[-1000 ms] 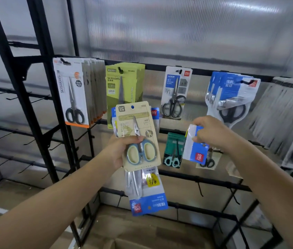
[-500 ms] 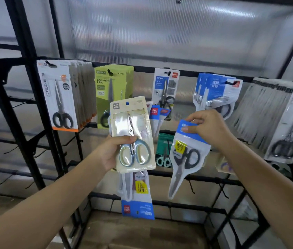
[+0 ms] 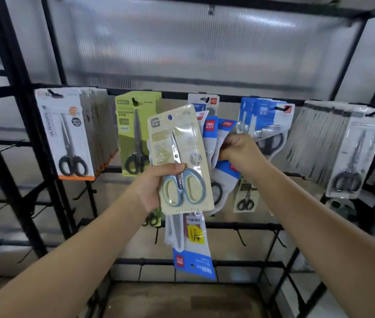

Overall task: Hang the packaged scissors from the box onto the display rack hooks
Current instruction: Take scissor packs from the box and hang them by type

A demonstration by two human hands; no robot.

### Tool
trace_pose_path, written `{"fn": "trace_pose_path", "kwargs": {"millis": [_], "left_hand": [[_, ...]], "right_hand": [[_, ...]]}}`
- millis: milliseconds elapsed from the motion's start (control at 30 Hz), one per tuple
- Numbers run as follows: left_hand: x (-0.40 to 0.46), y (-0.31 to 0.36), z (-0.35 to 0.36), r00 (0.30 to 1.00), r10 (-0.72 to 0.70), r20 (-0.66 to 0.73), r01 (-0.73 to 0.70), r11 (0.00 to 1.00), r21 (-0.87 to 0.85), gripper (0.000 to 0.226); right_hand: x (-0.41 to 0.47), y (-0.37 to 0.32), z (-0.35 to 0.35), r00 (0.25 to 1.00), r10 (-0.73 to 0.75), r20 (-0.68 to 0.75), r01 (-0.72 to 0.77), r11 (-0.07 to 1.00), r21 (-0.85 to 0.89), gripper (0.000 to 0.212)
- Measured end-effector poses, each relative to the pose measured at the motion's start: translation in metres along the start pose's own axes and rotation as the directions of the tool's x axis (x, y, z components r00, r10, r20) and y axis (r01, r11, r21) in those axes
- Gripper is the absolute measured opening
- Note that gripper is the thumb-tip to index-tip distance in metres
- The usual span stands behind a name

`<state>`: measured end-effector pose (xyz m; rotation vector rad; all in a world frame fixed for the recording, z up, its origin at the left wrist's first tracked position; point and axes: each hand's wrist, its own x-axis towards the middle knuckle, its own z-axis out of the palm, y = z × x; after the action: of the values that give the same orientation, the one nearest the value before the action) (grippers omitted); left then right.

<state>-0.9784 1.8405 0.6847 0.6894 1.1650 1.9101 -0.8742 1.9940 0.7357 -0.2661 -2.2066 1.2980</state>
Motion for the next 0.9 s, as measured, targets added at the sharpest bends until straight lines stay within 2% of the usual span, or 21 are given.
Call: {"fn": "trace_pose_path", "kwargs": {"millis": [133, 233, 300, 333, 400, 433, 500, 567, 633, 667, 733, 767, 900], "left_hand": [[-0.003, 0.003, -0.002, 1.0, 0.017, -0.008, -0.017, 1.0, 0.009, 0.015], [-0.004, 0.0, -0.007, 0.999, 0.016, -0.046, -0.016, 1.0, -0.003, 0.023], [-0.005, -0.004, -0.011, 0.997, 0.021, -0.076, -0.023, 1.0, -0.021, 0.028], [-0.005, -0.007, -0.014, 0.996, 0.017, -0.093, -0.021, 0.999, -0.043, 0.029], [-0.005, -0.01, -0.017, 0.995, -0.005, -0.104, -0.004, 0.996, -0.09, 0.026], [-0.004, -0.011, -0.017, 0.995, -0.017, -0.1, 0.006, 0.994, -0.108, 0.024], [-0.003, -0.014, -0.015, 0.996, -0.023, -0.09, 0.011, 0.991, -0.133, 0.023], [-0.002, -0.015, -0.009, 0.996, -0.019, -0.084, 0.006, 0.99, -0.144, 0.025], [0.0, -0.015, -0.003, 0.997, -0.022, -0.075, 0.012, 0.991, -0.132, 0.029], [0.001, -0.014, 0.0, 0.997, -0.022, -0.071, 0.014, 0.993, -0.119, 0.031], [0.005, -0.013, 0.005, 0.998, -0.027, -0.063, 0.021, 0.995, -0.095, 0.034], [0.006, -0.012, 0.008, 0.998, -0.032, -0.058, 0.027, 0.996, -0.083, 0.033], [0.013, -0.01, 0.017, 0.998, -0.013, -0.068, 0.011, 1.0, -0.029, 0.031]], "right_hand": [[-0.004, 0.004, 0.013, 0.998, -0.004, -0.064, 0.009, 0.997, 0.076, 0.035], [-0.014, 0.015, 0.025, 0.984, 0.123, -0.128, -0.084, 0.959, 0.272, 0.033], [-0.024, 0.026, 0.028, 0.924, 0.336, -0.183, -0.214, 0.85, 0.482, 0.03], [-0.031, 0.031, 0.03, 0.889, 0.43, -0.157, -0.262, 0.759, 0.596, 0.03], [-0.043, 0.039, 0.034, 0.871, 0.491, -0.034, -0.311, 0.602, 0.735, 0.04], [-0.049, 0.042, 0.037, 0.88, 0.475, -0.002, -0.316, 0.588, 0.745, 0.046], [-0.056, 0.043, 0.047, 0.901, 0.428, -0.067, -0.259, 0.656, 0.709, 0.053], [-0.058, 0.04, 0.049, 0.899, 0.358, -0.251, -0.131, 0.769, 0.626, 0.06], [-0.058, 0.037, 0.043, 0.892, 0.223, -0.394, -0.006, 0.875, 0.484, 0.075], [-0.057, 0.036, 0.037, 0.882, 0.147, -0.448, 0.032, 0.929, 0.369, 0.076], [-0.054, 0.034, 0.019, 0.841, 0.023, -0.54, 0.093, 0.978, 0.186, 0.063], [-0.05, 0.034, 0.006, 0.816, -0.006, -0.579, 0.112, 0.983, 0.147, 0.054], [-0.025, 0.03, -0.057, 0.718, -0.006, -0.696, 0.086, 0.993, 0.08, 0.035]]}}
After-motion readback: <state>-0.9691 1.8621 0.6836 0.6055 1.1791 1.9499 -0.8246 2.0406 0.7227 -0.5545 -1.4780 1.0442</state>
